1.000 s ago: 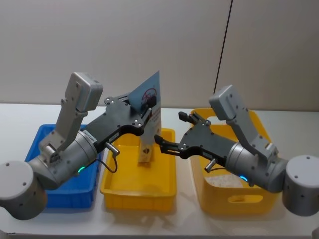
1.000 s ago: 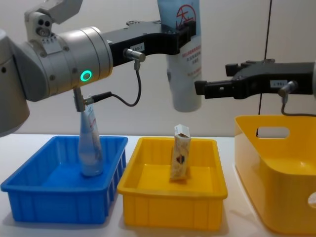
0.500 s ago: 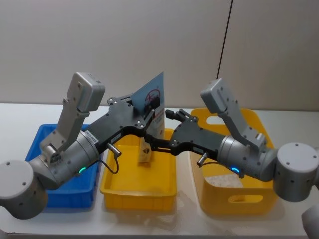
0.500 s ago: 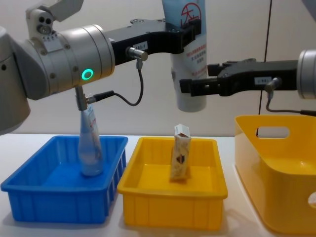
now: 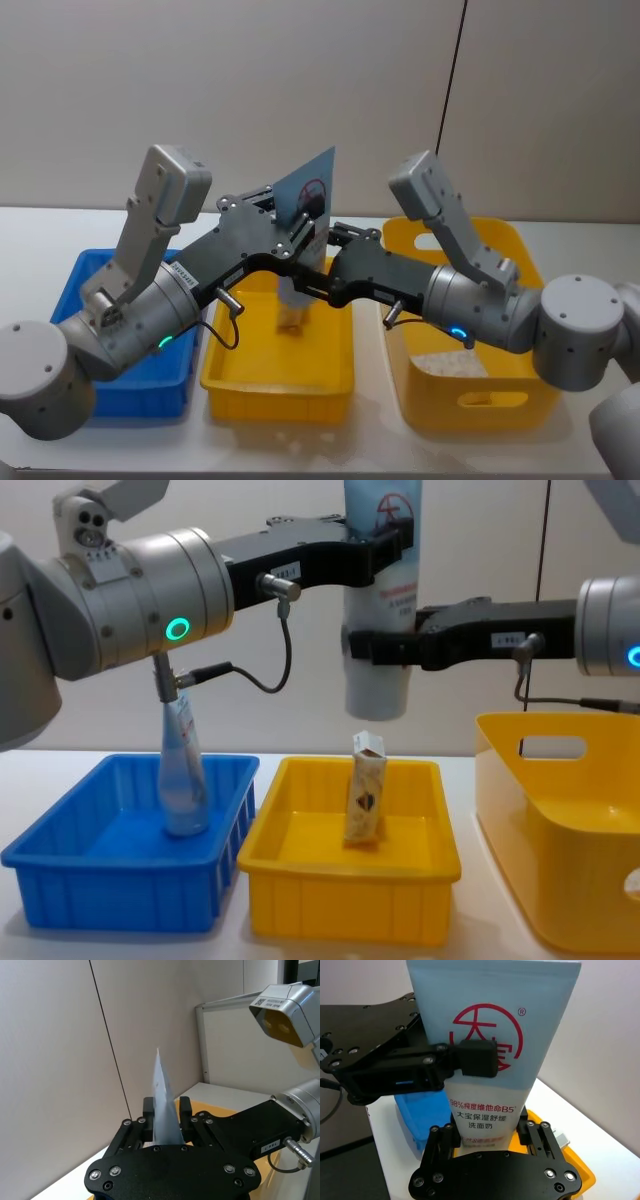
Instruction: Bimanual collaborative sorting of washing and personal care products
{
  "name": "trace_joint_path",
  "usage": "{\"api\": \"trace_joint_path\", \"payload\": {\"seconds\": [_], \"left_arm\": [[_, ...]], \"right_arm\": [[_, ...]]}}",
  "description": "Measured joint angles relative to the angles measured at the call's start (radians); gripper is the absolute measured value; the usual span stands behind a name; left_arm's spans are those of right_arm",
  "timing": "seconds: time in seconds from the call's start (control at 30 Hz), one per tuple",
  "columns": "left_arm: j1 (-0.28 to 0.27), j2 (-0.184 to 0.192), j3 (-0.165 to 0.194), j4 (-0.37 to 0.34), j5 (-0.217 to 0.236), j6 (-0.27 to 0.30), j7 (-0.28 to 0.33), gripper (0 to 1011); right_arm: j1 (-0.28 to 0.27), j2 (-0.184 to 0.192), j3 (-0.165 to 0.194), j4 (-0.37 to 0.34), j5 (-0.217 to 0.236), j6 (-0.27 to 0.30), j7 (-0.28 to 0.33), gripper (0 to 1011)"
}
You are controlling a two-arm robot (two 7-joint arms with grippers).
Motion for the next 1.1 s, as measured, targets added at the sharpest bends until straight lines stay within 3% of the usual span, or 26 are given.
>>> {"api": "trace_joint_path", "payload": {"seconds": [0.13,0.17,0.3,0.43,0.63,0.73,0.83,1.1], "left_arm": [[0.0,0.0,0.001,0.0,0.0,0.0,-0.001,367],[0.0,0.0,0.001,0.0,-0.001,0.0,-0.001,411],[0.0,0.001,0.001,-0.001,-0.001,0.0,-0.001,508],[0.0,0.001,0.001,-0.001,-0.001,0.0,-0.002,668],[0.0,0.001,0.001,-0.001,-0.001,0.0,-0.002,815],[0.0,0.001,0.001,-0.001,-0.001,0.0,-0.002,940],[0.0,0.001,0.001,-0.001,-0.001,0.0,-0.002,1000],[0.0,0.001,0.001,-0.001,-0.001,0.0,-0.002,1001]], "right_arm": [[0.006,-0.001,-0.004,0.007,0.004,-0.003,0.001,544],[0.007,-0.001,-0.004,0.007,0.004,-0.004,0.001,480],[0.008,-0.001,-0.005,0.009,0.007,-0.004,-0.002,377],[0.007,0.0,-0.004,0.008,0.011,-0.003,-0.013,281],[-0.008,0.005,0.008,-0.005,0.013,0.01,-0.05,206],[-0.019,0.009,0.018,-0.015,0.013,0.018,-0.073,179],[-0.032,0.013,0.029,-0.026,0.013,0.028,-0.101,164],[-0.07,0.028,0.063,-0.059,0.013,0.058,-0.177,158]]}}
